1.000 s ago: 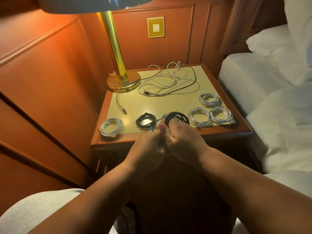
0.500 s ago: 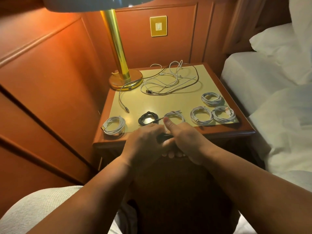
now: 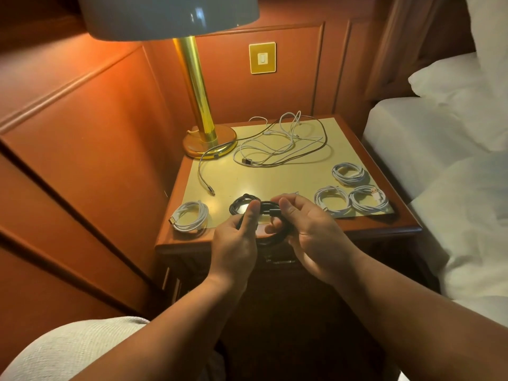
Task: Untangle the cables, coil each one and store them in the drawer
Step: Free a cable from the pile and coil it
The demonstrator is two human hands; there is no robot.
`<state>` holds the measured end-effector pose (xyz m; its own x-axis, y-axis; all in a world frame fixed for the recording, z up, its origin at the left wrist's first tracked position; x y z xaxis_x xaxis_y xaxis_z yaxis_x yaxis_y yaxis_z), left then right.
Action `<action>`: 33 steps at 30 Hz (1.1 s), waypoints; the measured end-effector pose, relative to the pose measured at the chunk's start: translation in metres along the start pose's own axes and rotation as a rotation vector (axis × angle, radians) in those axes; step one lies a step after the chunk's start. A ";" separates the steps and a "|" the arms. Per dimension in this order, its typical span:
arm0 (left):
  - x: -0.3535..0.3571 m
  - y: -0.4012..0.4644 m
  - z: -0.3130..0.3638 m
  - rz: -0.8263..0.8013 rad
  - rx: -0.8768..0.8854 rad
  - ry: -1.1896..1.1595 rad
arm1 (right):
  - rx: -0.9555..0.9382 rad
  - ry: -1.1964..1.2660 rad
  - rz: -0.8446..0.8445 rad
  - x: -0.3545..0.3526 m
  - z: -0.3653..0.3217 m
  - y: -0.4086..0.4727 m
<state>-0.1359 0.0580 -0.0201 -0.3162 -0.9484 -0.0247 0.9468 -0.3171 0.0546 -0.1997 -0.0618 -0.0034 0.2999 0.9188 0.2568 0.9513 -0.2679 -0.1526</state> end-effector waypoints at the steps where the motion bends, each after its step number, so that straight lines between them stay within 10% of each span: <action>1: 0.001 -0.001 0.000 -0.010 -0.001 -0.011 | 0.002 0.006 -0.014 0.000 -0.001 0.000; 16: -0.008 0.018 0.013 -0.242 0.127 0.202 | -0.230 -0.462 0.258 -0.023 -0.018 0.008; 33: -0.002 0.010 0.010 -0.574 -0.185 0.012 | -0.067 -0.128 0.020 -0.019 -0.010 0.003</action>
<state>-0.1263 0.0566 -0.0097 -0.7799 -0.6258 -0.0102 0.6203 -0.7708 -0.1452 -0.2019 -0.0830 0.0002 0.3115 0.9413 0.1300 0.9491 -0.3014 -0.0916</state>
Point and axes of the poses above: each hand's wrist, its own y-axis towards the middle knuckle, its own x-axis out of the palm, z = x × y, the point moved 3 cm from there along y, towards the middle knuckle, and after that the axes turned 3 degrees about z, right-handed, at the moved point
